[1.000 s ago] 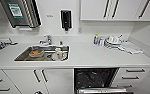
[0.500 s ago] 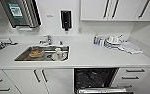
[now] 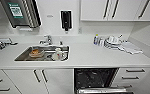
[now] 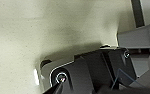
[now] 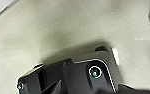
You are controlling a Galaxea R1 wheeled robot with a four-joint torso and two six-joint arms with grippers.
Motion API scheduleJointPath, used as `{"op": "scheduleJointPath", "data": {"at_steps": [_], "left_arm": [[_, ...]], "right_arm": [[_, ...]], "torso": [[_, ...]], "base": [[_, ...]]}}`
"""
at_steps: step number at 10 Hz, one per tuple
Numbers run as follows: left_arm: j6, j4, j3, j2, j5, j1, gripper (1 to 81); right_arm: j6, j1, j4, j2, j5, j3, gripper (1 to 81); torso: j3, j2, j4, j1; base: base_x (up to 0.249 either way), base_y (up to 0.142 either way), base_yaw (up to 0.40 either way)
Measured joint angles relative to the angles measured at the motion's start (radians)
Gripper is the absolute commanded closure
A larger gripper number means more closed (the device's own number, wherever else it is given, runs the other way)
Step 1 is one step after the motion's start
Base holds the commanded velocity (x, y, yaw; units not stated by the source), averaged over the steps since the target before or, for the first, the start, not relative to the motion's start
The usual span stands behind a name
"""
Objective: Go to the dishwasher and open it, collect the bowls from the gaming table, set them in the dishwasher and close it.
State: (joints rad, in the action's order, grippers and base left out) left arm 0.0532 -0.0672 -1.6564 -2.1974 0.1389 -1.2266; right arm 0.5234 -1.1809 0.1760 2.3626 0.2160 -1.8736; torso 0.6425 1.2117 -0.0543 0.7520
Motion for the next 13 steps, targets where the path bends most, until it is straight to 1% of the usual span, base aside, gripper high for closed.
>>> {"op": "scheduleJointPath", "data": {"at_steps": [2, 3, 5, 6, 7, 9, 11, 13], "left_arm": [[0.000, 0.000, -0.088, -0.125, -0.091, -0.080, 1.0], [0.000, 0.000, -0.128, -0.177, -0.130, -0.130, 1.0], [0.000, 0.000, -0.231, -0.253, -0.167, -0.212, 1.0], [0.001, 0.000, -0.282, -0.290, -0.187, -0.224, 1.0], [0.001, 0.000, -0.330, -0.331, -0.208, -0.227, 1.0], [0.004, 0.003, -0.408, -0.410, -0.221, -0.255, 1.0], [0.004, 0.006, -0.454, -0.447, -0.221, -0.286, 1.0], [0.004, 0.007, -0.456, -0.457, -0.223, -0.284, 1.0]], "right_arm": [[-0.052, -0.069, 0.005, 0.000, -0.066, 0.005, 1.0], [-0.067, -0.099, 0.006, 0.000, -0.101, 0.007, 1.0], [-0.087, -0.172, 0.006, 0.001, -0.208, 0.004, 1.0], [-0.092, -0.199, 0.007, 0.010, -0.243, -0.017, 1.0], [-0.095, -0.213, 0.011, 0.033, -0.258, -0.053, 1.0], [-0.099, -0.235, 0.039, 0.099, -0.280, -0.112, 1.0], [-0.103, -0.293, 0.073, 0.159, -0.289, -0.154, 1.0], [-0.104, -0.307, 0.096, 0.183, -0.292, -0.192, 1.0]], "torso": [[-0.001, 0.000, 0.000, 0.000], [-0.001, 0.000, 0.000, 0.000], [-0.002, 0.001, 0.000, 0.000], [-0.002, 0.002, 0.000, -0.001], [-0.002, 0.002, 0.000, -0.001], [-0.002, 0.002, 0.000, -0.001], [-0.003, 0.002, 0.000, -0.001], [-0.003, 0.003, 0.000, -0.002]], "base": [[0.000, 0.000, 0.000], [0.000, 0.000, 0.000], [0.000, 0.000, 0.000], [0.000, 0.000, 0.000], [0.000, 0.000, 0.000], [0.000, 0.000, 0.000], [0.000, 0.000, 0.000], [0.000, 0.000, 0.000]]}}
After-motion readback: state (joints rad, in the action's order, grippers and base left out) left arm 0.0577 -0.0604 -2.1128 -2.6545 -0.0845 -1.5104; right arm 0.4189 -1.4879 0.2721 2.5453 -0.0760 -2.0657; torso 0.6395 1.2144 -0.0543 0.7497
